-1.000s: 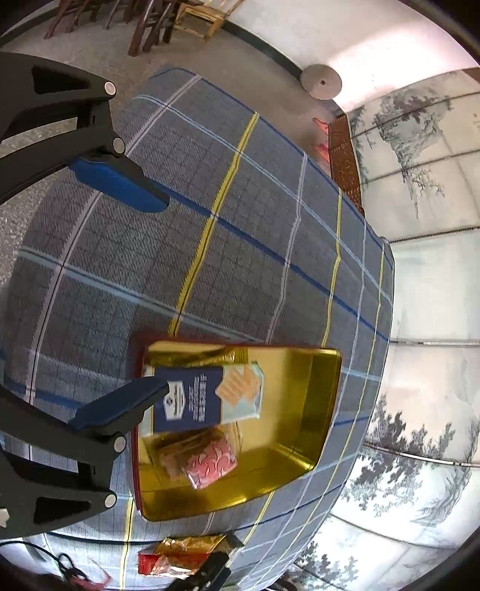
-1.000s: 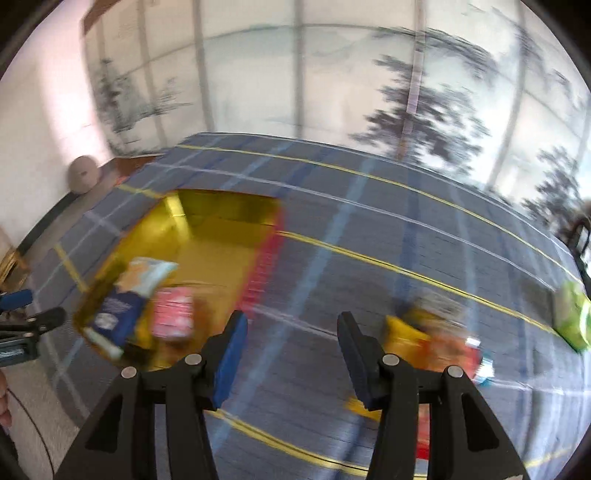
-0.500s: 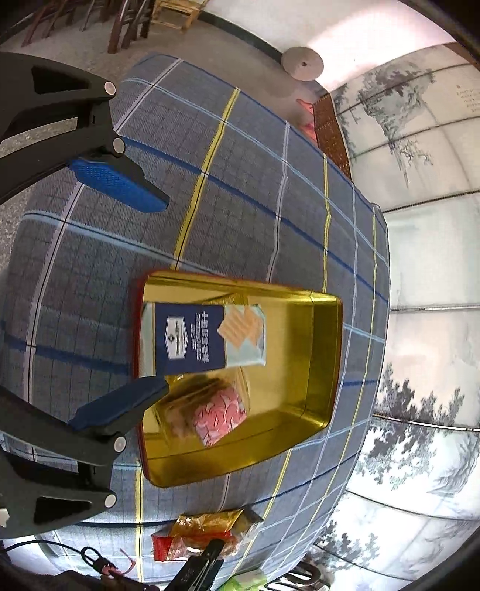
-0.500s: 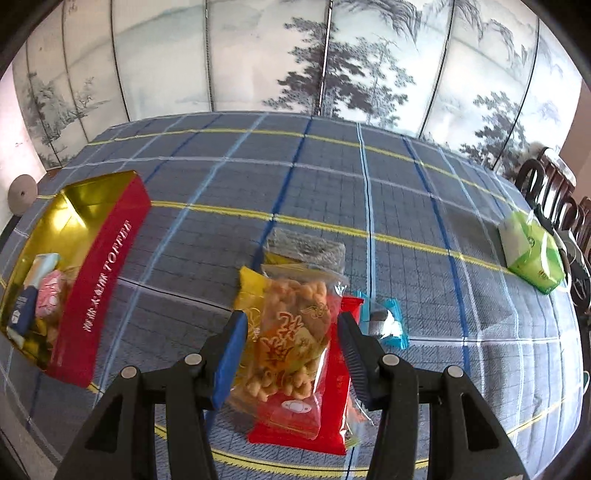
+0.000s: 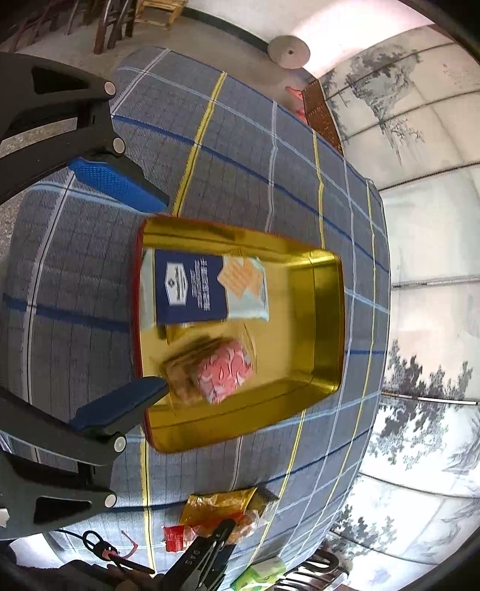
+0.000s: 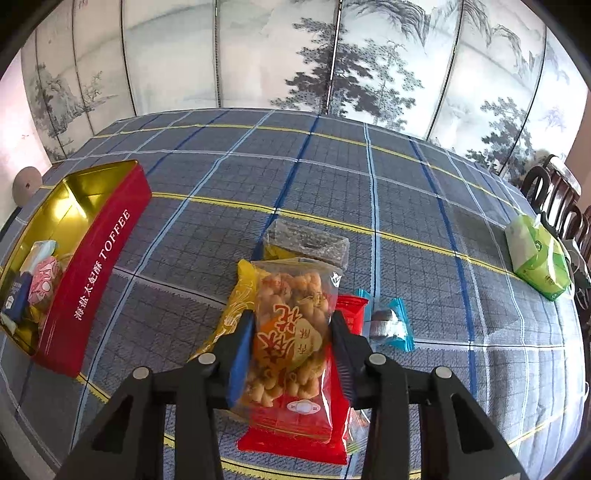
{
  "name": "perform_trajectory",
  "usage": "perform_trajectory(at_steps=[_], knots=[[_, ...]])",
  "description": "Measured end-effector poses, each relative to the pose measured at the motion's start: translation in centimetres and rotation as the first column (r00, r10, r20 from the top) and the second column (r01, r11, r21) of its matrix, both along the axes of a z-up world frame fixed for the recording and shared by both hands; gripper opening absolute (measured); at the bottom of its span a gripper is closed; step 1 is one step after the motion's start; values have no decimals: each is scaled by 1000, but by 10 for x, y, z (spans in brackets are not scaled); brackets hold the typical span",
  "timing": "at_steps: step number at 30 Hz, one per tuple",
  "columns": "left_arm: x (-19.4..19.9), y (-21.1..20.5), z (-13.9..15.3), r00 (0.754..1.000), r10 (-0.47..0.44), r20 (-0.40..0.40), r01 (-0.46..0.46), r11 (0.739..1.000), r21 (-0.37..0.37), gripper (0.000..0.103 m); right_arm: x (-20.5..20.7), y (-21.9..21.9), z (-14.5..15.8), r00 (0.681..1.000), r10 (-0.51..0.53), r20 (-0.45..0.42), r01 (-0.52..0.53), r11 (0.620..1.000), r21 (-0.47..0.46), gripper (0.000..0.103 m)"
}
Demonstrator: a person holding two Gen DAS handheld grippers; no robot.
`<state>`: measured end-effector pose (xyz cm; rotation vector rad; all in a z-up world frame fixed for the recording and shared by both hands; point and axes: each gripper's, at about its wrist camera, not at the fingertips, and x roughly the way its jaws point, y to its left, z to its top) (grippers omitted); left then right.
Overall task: Organize snacks
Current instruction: 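Grasp the clear peanut snack bag with the right tool, then grasp the red cake pack with the left tool while the right tool holds the peanut bag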
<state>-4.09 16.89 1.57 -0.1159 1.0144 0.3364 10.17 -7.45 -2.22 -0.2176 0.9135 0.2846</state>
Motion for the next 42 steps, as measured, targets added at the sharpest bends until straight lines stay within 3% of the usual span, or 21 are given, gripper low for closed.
perform_trajectory(at_steps=[11, 19, 26, 33, 42], knots=[[25, -52, 5, 996, -94, -5, 94, 995, -12, 88, 7, -59, 15, 997, -63, 37, 61, 997, 42, 40], [49, -116, 0, 976, -217, 26, 218, 975, -51, 88, 20, -128, -3, 989, -146, 34, 146, 989, 5, 40], [66, -161, -15, 956, -289, 46, 293, 945, -146, 88, 29, -171, -23, 982, -188, 23, 188, 982, 14, 40], [79, -193, -25, 939, -340, 62, 345, 921, -180, 88, 33, -184, -28, 982, -185, 36, 183, 982, 50, 40], [103, -221, -43, 927, -374, 29, 372, 909, -187, 88, 36, -190, -31, 981, -192, 20, 189, 978, 91, 41]])
